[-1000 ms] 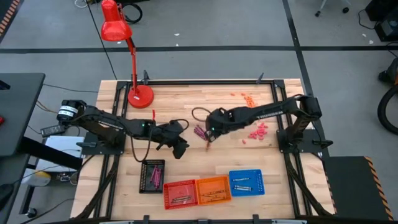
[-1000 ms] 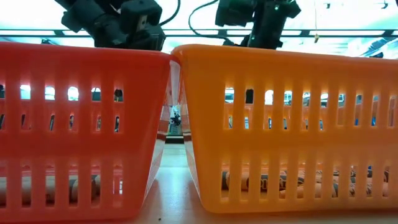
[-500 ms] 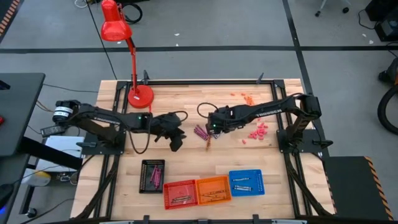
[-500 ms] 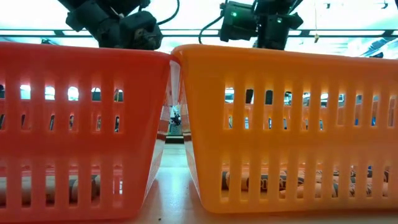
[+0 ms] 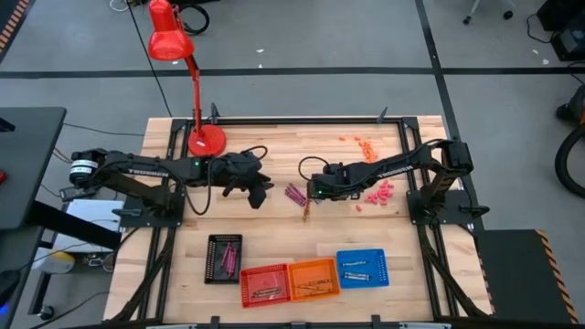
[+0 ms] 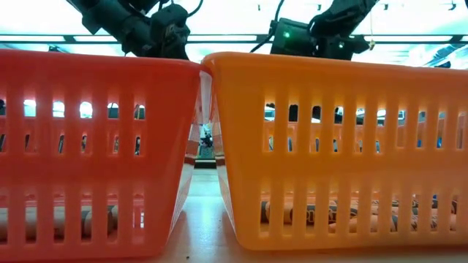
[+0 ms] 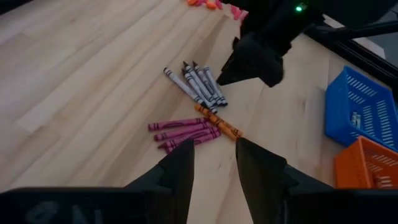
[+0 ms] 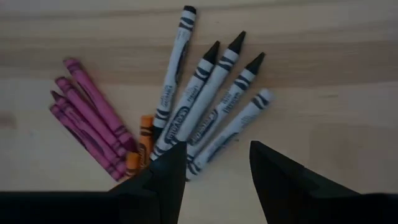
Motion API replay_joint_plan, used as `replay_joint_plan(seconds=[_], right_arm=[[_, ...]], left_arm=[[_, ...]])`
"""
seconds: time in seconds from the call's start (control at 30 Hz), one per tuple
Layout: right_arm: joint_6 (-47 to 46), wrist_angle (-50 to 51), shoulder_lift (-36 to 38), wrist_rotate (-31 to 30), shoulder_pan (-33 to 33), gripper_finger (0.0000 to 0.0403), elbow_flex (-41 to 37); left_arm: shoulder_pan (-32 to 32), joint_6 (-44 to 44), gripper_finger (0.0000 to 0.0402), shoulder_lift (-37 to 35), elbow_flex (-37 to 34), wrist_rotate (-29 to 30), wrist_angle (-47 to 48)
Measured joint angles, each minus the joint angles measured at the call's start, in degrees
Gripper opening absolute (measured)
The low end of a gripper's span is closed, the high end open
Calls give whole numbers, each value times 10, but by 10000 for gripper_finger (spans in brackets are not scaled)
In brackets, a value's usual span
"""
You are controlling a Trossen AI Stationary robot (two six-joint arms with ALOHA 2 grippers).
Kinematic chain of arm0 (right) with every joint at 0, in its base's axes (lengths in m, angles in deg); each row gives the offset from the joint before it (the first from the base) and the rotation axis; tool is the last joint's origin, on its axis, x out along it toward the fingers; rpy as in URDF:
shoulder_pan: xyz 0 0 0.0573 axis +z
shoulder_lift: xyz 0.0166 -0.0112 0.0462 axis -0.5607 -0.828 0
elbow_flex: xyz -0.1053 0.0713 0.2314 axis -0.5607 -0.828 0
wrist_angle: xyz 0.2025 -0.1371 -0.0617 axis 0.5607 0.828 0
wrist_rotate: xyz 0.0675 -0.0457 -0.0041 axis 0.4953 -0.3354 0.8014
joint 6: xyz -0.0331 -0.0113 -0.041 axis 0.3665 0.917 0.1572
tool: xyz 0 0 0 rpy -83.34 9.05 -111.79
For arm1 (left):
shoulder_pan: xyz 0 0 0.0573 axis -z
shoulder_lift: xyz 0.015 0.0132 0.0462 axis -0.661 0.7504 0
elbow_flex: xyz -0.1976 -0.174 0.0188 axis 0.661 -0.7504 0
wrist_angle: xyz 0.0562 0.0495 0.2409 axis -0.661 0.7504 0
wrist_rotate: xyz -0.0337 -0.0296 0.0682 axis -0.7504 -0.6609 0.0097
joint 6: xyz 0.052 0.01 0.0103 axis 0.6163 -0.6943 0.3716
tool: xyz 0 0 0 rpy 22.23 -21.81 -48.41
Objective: Sort crayons
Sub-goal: Put the black crayon into the blue bin
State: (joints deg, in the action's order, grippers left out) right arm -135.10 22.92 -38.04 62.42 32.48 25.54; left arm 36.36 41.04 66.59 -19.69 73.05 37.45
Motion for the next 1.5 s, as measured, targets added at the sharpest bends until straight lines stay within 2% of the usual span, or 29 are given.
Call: replay_joint_plan(seconds=[0.2, 0.57, 0.83, 1.23, 1.5], right_arm=[[-24, -10, 0, -5, 1, 179, -15], [-13, -9, 0, -41, 0, 179, -26], [2, -12, 0, -47, 0, 179, -26], [137, -1, 0, -36, -1, 173, 19], [335, 8, 0, 39, -21, 168, 19]], left_arm=[[0, -1, 130, 0, 0, 0, -7], [2, -9, 130, 0, 0, 0, -110], [2, -9, 130, 1, 0, 0, -119], [2, -5, 130, 1, 0, 0, -119], [0, 22, 130, 4, 0, 0, -119]])
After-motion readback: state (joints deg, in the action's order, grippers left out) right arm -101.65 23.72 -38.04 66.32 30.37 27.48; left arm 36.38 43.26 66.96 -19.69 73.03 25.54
